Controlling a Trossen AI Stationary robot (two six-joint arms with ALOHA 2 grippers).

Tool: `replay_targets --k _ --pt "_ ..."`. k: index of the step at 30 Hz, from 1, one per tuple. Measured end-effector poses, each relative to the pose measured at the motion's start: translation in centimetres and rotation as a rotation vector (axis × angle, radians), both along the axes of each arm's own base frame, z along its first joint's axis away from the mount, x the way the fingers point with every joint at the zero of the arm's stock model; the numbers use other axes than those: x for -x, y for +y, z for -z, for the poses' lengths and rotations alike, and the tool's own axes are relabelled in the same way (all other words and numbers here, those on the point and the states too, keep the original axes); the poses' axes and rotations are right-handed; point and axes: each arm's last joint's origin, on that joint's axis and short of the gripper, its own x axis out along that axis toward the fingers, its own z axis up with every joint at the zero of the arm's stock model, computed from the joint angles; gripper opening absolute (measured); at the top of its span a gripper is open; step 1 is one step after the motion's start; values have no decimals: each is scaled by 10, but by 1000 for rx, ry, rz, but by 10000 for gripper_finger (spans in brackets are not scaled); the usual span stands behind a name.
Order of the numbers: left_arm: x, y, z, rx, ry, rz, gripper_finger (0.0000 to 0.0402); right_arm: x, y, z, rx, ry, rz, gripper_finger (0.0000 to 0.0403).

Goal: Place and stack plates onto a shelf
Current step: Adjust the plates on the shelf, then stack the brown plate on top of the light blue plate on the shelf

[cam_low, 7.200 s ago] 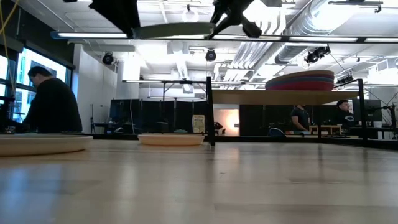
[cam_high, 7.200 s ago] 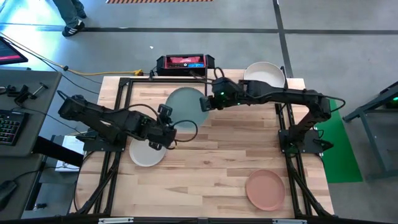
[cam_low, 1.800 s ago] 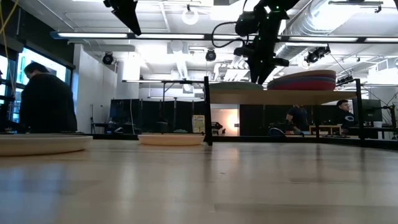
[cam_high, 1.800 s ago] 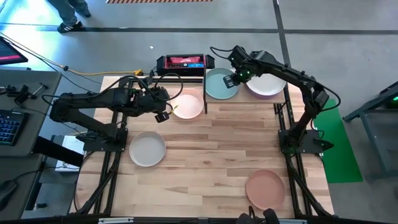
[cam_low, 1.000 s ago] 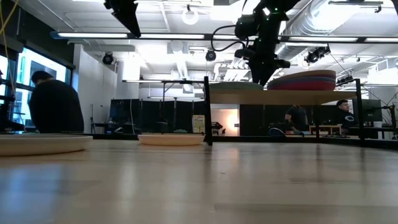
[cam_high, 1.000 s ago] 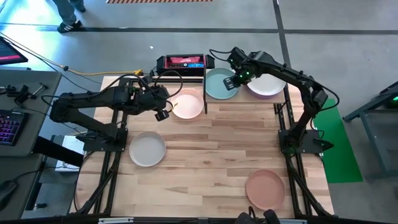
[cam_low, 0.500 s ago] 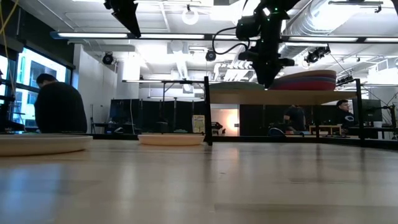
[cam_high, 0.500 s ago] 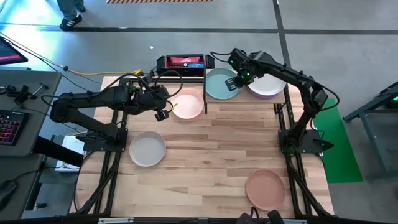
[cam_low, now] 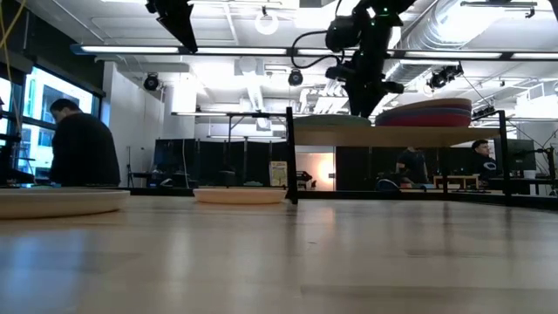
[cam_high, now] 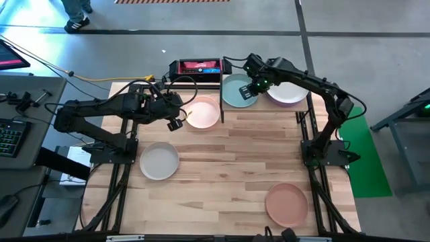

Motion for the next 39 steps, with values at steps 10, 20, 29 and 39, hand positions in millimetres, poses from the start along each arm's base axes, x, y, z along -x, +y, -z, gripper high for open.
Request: replay_targets --k 10,20,29,39 --pt "0 0 0 0 0 0 117 -3 -1 8 -20 37 -2 91" --pt "0 0 0 0 0 0 117 4 -3 9 -8 96 37 91" --pt "0 0 0 0 0 0 117 4 6 -7 -32 28 -37 91" --pt "0 -2 1 61 2 37 117 20 69 -68 -39 -21 -200 91"
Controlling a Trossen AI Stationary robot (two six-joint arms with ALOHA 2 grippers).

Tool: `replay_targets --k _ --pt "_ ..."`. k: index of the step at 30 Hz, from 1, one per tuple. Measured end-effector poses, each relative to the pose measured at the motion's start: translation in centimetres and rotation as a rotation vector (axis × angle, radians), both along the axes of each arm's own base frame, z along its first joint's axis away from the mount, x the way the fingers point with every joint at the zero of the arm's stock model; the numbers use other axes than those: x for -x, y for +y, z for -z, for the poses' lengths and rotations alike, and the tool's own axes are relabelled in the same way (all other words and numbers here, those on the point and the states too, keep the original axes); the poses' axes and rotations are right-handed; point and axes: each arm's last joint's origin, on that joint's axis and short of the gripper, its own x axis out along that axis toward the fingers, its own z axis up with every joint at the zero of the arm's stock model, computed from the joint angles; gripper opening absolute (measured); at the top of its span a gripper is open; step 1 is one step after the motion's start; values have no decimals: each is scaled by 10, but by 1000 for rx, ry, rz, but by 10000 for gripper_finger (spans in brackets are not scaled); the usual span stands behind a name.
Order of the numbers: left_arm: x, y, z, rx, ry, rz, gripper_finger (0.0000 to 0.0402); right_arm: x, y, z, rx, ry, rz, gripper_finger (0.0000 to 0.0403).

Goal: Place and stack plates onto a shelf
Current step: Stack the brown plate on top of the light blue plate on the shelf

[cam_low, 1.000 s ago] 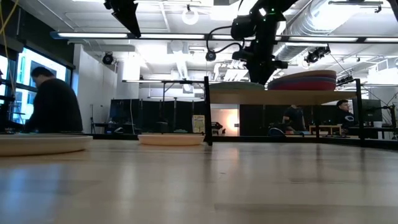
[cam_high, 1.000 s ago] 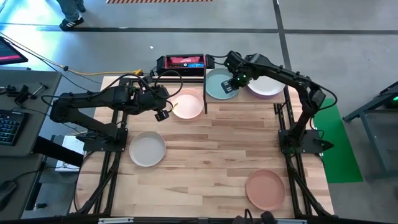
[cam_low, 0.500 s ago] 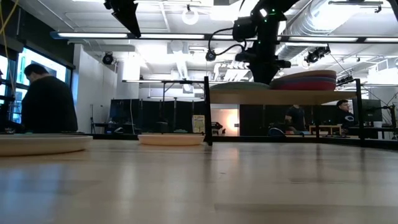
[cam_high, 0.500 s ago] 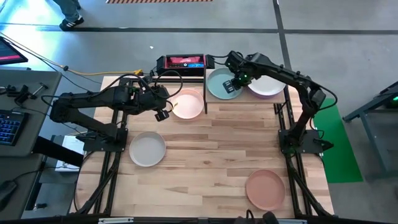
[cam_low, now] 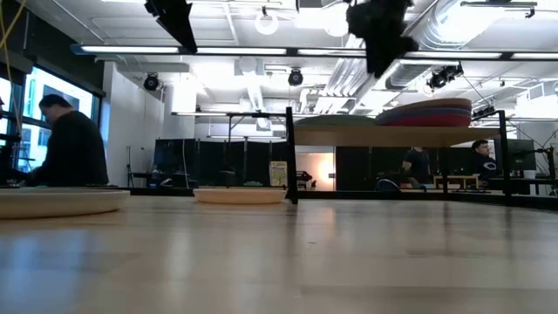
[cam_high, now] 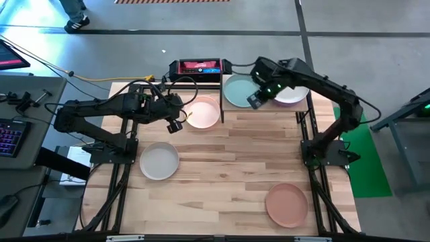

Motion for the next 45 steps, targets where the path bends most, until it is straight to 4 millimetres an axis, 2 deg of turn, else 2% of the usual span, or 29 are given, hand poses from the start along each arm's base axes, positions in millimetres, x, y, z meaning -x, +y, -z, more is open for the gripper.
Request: replay_targets --k 4,9,18,27,37,45 --pt "0 -1 1 45 -1 19 117 8 33 -7 -39 -8 -118 91" --pt "2 -3 3 113 13 35 117 15 74 1 -83 10 -248 91" --pt "12 -8 9 218 89 -9 117 34 143 54 -155 42 -307 91" --pt "11 -21 10 272 97 63 117 44 202 97 -244 41 -342 91" --pt "11 -38 11 339 100 142 117 58 246 121 -290 83 -376 91" --pt "12 -52 11 386 54 106 117 56 272 146 -238 212 -545 91"
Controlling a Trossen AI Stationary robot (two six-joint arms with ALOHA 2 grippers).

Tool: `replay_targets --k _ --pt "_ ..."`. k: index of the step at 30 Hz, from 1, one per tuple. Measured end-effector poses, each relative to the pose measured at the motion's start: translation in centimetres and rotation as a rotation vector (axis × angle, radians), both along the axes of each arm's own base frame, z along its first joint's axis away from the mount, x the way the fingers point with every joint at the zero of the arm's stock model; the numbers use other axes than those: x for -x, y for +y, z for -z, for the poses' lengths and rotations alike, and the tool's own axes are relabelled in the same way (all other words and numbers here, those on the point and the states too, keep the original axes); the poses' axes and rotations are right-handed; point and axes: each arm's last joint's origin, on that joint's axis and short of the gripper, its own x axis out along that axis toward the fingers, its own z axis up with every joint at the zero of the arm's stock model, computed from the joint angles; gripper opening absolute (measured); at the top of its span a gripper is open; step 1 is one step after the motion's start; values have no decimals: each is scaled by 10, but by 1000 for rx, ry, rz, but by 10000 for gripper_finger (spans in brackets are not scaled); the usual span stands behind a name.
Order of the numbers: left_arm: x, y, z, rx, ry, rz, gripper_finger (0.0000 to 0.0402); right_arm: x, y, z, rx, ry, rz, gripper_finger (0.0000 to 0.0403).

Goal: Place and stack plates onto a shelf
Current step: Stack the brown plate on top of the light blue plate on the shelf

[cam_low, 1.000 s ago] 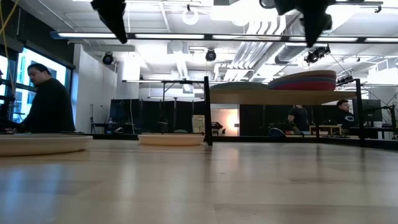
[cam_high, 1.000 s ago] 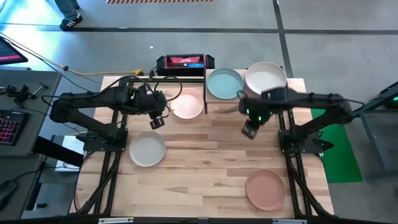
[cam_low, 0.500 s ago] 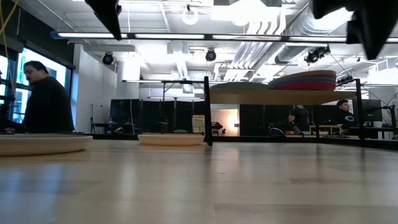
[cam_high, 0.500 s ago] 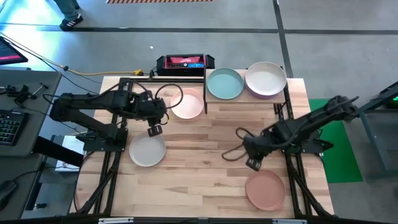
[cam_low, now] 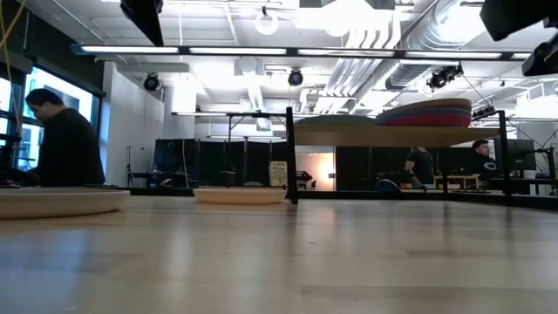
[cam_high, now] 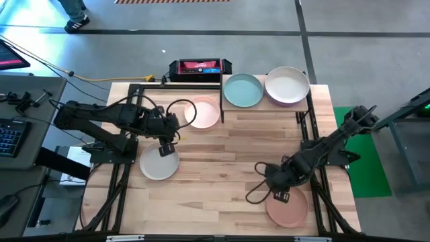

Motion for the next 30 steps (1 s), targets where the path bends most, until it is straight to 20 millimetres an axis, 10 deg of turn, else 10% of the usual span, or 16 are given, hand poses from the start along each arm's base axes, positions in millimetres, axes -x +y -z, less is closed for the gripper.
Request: replay_targets --k 30 --pt "-9 -9 2 69 -84 -117 117 -27 19 70 149 112 -577 91"
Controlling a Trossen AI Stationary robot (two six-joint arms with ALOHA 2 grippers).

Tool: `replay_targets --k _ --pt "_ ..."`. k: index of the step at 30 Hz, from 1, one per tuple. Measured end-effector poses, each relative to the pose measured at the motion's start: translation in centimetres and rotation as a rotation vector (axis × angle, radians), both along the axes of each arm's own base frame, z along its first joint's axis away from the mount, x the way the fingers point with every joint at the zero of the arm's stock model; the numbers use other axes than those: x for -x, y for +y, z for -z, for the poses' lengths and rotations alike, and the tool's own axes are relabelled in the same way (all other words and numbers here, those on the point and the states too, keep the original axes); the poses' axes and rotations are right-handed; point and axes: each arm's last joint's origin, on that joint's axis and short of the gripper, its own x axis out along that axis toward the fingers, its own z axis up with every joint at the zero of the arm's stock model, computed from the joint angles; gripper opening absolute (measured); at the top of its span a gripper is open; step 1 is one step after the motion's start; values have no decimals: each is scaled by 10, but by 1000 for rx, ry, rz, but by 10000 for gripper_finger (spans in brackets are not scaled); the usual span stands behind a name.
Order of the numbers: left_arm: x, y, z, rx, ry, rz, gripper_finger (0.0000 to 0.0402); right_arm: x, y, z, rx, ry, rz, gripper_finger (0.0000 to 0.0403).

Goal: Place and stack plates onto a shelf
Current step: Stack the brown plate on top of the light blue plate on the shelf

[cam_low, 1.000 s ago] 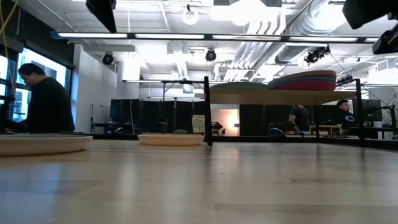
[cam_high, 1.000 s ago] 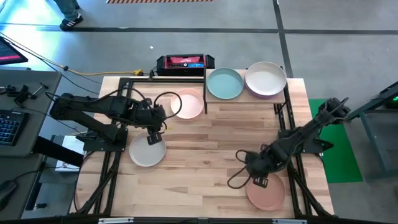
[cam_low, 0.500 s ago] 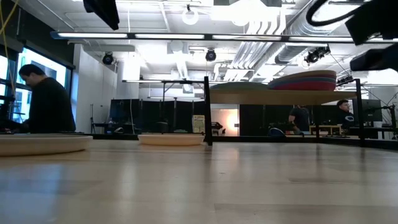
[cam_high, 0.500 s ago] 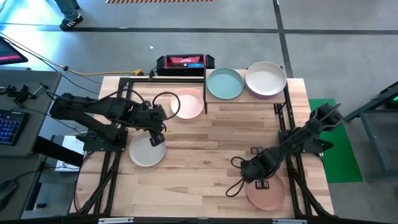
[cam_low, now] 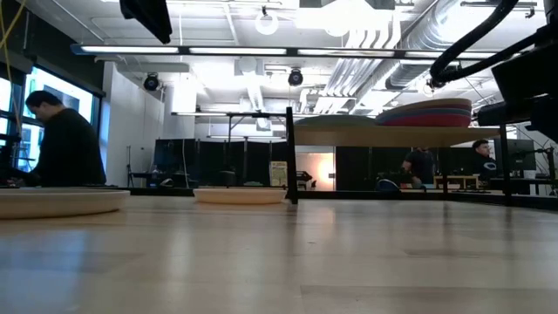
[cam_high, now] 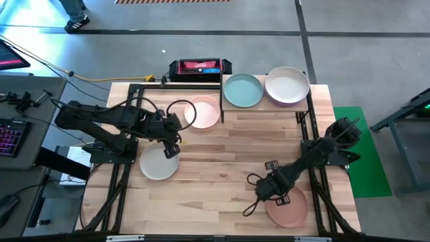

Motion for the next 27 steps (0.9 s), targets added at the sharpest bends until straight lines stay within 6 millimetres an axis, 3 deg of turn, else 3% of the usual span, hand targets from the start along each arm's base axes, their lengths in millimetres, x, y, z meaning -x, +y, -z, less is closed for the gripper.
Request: replay_targets --k 16,27 --pt "-15 -3 14 -8 65 3 117 1 13 3 -20 -46 -60 91" --pt "-15 -3 14 -8 66 5 117 -3 14 21 -9 21 -45 91"
